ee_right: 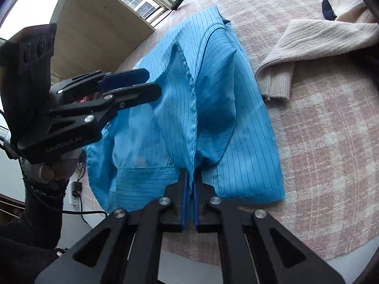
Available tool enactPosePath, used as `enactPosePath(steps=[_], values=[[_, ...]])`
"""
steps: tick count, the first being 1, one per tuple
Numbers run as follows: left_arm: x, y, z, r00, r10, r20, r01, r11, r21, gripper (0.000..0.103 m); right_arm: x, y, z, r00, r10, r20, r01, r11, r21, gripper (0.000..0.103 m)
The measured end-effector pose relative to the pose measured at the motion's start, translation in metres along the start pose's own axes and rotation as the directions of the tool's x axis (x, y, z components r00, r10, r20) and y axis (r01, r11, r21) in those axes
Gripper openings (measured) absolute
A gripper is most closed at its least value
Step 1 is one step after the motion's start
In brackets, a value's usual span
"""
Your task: Fold clothes
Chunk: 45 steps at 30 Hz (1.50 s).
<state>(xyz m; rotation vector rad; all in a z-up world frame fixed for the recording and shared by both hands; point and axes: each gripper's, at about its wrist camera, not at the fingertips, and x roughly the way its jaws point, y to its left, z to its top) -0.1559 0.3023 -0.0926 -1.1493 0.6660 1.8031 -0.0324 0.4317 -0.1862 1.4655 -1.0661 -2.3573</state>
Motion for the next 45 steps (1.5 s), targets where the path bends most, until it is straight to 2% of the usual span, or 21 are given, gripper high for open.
enactPosePath(steps=[2, 5, 8, 9, 12, 14, 16, 20, 22, 24, 25, 26, 29, 31, 34, 35, 36, 40, 41, 43, 45], values=[[-0.024, 0.005, -0.032, 1.0, 0.008, 0.016, -0.008, 1.0, 0.022, 0.044, -0.013, -0.009, 0.002, 0.995, 0.096, 0.039, -0.098, 0.994, 0.043, 0.004], [-0.043, 0.018, -0.079, 0.999, 0.043, -0.026, -0.044, 0.999, -0.021, 0.047, -0.02, -0.023, 0.006, 0.975, 0.213, 0.068, -0.22, 0.969, 0.116, 0.004], [-0.058, 0.036, -0.114, 0.99, 0.12, -0.077, -0.131, 0.979, -0.157, 0.047, -0.016, -0.023, 0.008, 0.976, 0.216, 0.038, -0.219, 0.969, 0.115, 0.004], [-0.066, 0.041, -0.125, 0.987, 0.133, -0.085, -0.15, 0.961, -0.233, 0.047, -0.014, -0.019, 0.008, 0.984, 0.176, 0.019, -0.177, 0.98, 0.089, 0.005], [-0.082, 0.045, -0.15, 0.994, 0.093, -0.056, -0.108, 0.888, -0.447, 0.047, -0.012, 0.001, 0.011, 0.999, 0.042, -0.005, -0.042, 0.999, 0.0, 0.007], [-0.082, 0.038, -0.152, 0.991, 0.115, -0.06, -0.13, 0.862, -0.49, 0.048, -0.014, 0.014, 0.014, 0.999, -0.037, -0.008, 0.036, 0.997, -0.065, 0.015], [-0.077, 0.032, -0.15, 0.988, 0.135, -0.068, -0.151, 0.843, -0.517, 0.05, -0.016, 0.025, 0.014, 0.996, -0.085, -0.018, 0.082, 0.989, -0.122, 0.033], [-0.049, 0.029, -0.145, 0.987, 0.118, -0.113, -0.161, 0.811, -0.562, 0.053, -0.006, 0.034, 0.018, 0.981, -0.183, -0.067, 0.166, 0.963, -0.212, 0.036], [-0.038, 0.032, -0.149, 0.993, 0.065, -0.097, -0.11, 0.79, -0.603, 0.049, 0.001, 0.026, 0.02, 0.961, -0.264, -0.078, 0.237, 0.939, -0.25, 0.037], [-0.028, 0.036, -0.154, 0.997, 0.011, -0.078, -0.059, 0.765, -0.642, 0.012, 0.011, 0.021, 0.019, 0.971, -0.214, -0.102, 0.185, 0.953, -0.238, 0.033], [-0.028, 0.038, -0.156, 0.998, -0.004, -0.06, -0.036, 0.752, -0.659, 0.007, 0.011, 0.015, 0.019, 0.983, -0.153, -0.104, 0.13, 0.971, -0.203, 0.014], [-0.033, 0.04, -0.158, 0.999, 0.004, -0.035, -0.026, 0.746, -0.666, 0.006, 0.011, 0.009, 0.019, 0.99, -0.091, -0.103, 0.073, 0.983, -0.168, 0.004], [-0.05, 0.046, -0.164, 0.999, 0.04, 0.036, -0.005, 0.729, -0.685, 0.005, 0.004, -0.016, 0.016, 0.992, 0.103, -0.07, -0.107, 0.993, -0.051, 0.003], [-0.059, 0.051, -0.171, 0.996, 0.064, 0.057, -0.006, 0.712, -0.703, 0.006, -0.003, -0.033, 0.014, 0.969, 0.246, -0.01, -0.246, 0.969, 0.018, 0.003], [-0.055, 0.055, -0.18, 0.996, 0.09, 0.02, -0.05, 0.705, -0.707, 0.024, -0.009, -0.058, 0.011, 0.926, 0.372, 0.063, -0.377, 0.919, 0.114, 0.003], [-0.053, 0.054, -0.181, 0.996, 0.086, -0.006, -0.066, 0.716, -0.695, 0.032, -0.01, -0.063, 0.01, 0.915, 0.397, 0.078, -0.404, 0.904, 0.139, 0.003], [-0.052, 0.049, -0.18, 0.996, 0.088, -0.034, -0.088, 0.738, -0.669, 0.033, -0.007, -0.064, 0.009, 0.919, 0.387, 0.074, -0.394, 0.908, 0.141, 0.003], [-0.073, 0.022, -0.158, 0.983, 0.164, -0.088, -0.186, 0.835, -0.519, 0.037, -0.013, -0.045, 0.006, 0.975, 0.224, 0.016, -0.224, 0.974, 0.031, 0.008], [-0.078, 0.015, -0.149, 0.981, 0.173, -0.089, -0.195, 0.856, -0.48, 0.039, -0.016, -0.039, 0.006, 0.986, 0.169, 0.008, -0.169, 0.986, 0.0, 0.012], [-0.087, 0.002, -0.131, 0.977, 0.193, -0.09, -0.213, 0.892, -0.398, 0.042, -0.021, -0.028, 0.005, 0.997, 0.08, 0.007, -0.079, 0.996, -0.051, 0.034], [-0.087, -0.013, -0.112, 0.979, 0.189, -0.079, -0.204, 0.926, -0.317, 0.042, -0.026, -0.02, 0.002, 1.0, 0.027, 0.009, -0.026, 0.996, -0.089, 0.038]])
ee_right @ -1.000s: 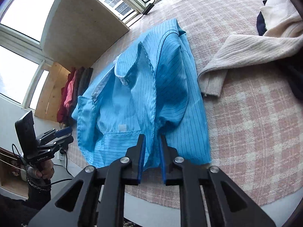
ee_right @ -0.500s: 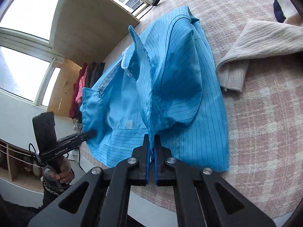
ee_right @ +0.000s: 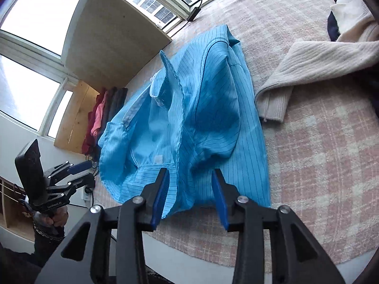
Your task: Fold clothes
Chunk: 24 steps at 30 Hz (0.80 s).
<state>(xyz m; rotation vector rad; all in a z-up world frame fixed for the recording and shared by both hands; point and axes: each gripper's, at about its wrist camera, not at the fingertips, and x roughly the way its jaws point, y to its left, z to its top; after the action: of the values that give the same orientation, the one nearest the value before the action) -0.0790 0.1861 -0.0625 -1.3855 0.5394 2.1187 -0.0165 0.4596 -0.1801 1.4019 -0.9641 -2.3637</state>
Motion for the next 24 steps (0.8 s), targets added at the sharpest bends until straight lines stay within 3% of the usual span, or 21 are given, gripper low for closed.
enactPosePath(steps=[2, 5, 8, 12, 14, 15, 16, 21, 24], values=[[0.006, -0.02, 0.015, 0.999, -0.036, 0.01, 0.035, 0.994, 0.102, 0.043, -0.002, 0.009, -0.002, 0.998, -0.058, -0.008, 0.058, 0.998, -0.037, 0.038], [0.034, -0.047, 0.028, 0.994, -0.097, -0.047, 0.105, 0.967, 0.234, 0.043, 0.002, 0.022, -0.006, 0.992, -0.121, -0.04, 0.116, 0.989, -0.096, 0.038], [0.049, -0.059, 0.023, 0.991, -0.083, -0.104, 0.114, 0.933, 0.342, 0.043, 0.013, 0.034, -0.005, 0.985, -0.156, -0.074, 0.145, 0.981, -0.129, 0.038], [0.061, -0.053, 0.027, 0.981, -0.123, -0.151, 0.172, 0.91, 0.377, 0.043, 0.041, 0.045, -0.003, 0.968, -0.205, -0.142, 0.184, 0.971, -0.151, 0.038], [0.064, -0.054, 0.028, 0.976, -0.139, -0.169, 0.198, 0.891, 0.408, 0.043, 0.044, 0.041, -0.004, 0.975, -0.155, -0.157, 0.136, 0.983, -0.125, 0.03], [0.064, -0.056, 0.029, 0.973, -0.15, -0.174, 0.211, 0.879, 0.426, 0.043, 0.045, 0.039, -0.005, 0.978, -0.13, -0.163, 0.112, 0.987, -0.111, 0.011], [0.063, -0.058, 0.03, 0.971, -0.161, -0.178, 0.225, 0.867, 0.445, 0.043, 0.046, 0.037, -0.005, 0.981, -0.102, -0.167, 0.087, 0.992, -0.095, 0.008], [0.053, -0.066, 0.037, 0.969, -0.188, -0.157, 0.243, 0.815, 0.526, 0.056, 0.02, 0.026, -0.002, 0.993, 0.102, -0.051, -0.1, 0.994, 0.034, 0.007], [0.054, -0.067, 0.042, 0.962, -0.222, -0.161, 0.274, 0.807, 0.523, 0.058, 0.003, 0.015, 0.0, 0.965, 0.256, 0.05, -0.26, 0.96, 0.105, 0.007]])
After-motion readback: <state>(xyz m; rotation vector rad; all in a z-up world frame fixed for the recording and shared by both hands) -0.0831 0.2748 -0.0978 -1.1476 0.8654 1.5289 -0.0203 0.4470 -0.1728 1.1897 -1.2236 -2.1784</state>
